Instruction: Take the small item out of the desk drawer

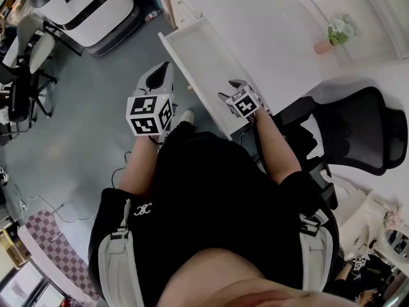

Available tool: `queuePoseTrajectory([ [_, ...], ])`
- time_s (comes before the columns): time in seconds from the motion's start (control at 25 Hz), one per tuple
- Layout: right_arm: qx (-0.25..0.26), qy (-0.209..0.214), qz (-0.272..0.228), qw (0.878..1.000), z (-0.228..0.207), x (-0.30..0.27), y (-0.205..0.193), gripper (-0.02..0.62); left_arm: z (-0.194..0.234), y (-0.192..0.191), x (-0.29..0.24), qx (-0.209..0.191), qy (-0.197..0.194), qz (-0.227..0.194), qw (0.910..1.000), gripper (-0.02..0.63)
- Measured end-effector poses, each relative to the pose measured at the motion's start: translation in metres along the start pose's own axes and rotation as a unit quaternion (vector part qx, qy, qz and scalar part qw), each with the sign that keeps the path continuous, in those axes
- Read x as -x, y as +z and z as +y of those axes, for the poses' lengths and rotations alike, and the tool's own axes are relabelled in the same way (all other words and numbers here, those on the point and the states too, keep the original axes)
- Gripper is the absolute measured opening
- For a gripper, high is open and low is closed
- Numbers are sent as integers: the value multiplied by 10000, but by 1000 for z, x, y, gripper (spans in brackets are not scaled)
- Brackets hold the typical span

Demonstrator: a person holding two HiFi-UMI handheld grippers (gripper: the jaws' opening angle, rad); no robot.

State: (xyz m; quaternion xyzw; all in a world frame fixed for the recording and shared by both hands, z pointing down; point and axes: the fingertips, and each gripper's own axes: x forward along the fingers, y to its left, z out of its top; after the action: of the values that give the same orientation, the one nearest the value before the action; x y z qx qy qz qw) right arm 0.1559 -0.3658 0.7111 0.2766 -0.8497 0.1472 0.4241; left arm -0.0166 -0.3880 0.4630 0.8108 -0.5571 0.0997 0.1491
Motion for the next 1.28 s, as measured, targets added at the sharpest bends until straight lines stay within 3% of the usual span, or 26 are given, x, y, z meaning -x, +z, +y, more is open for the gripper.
queuePoseTrajectory([
  [0.28,-41,100,369,9993,7,-21,-29,249,4,-2,2,-13,15,48,10000,14],
  [0.52,653,-91,947,9933,8,-38,-61,249,9,-6,2,-2,64,101,9999,14],
  [0.92,1401,79,1554,9778,16,-58,-90,249,15,-4,-3,16,123,129,9998,14],
  [1.28,1236,476,1680,9768,23,-77,-104,249,19,-9,-8,38,114,251,9996,15],
])
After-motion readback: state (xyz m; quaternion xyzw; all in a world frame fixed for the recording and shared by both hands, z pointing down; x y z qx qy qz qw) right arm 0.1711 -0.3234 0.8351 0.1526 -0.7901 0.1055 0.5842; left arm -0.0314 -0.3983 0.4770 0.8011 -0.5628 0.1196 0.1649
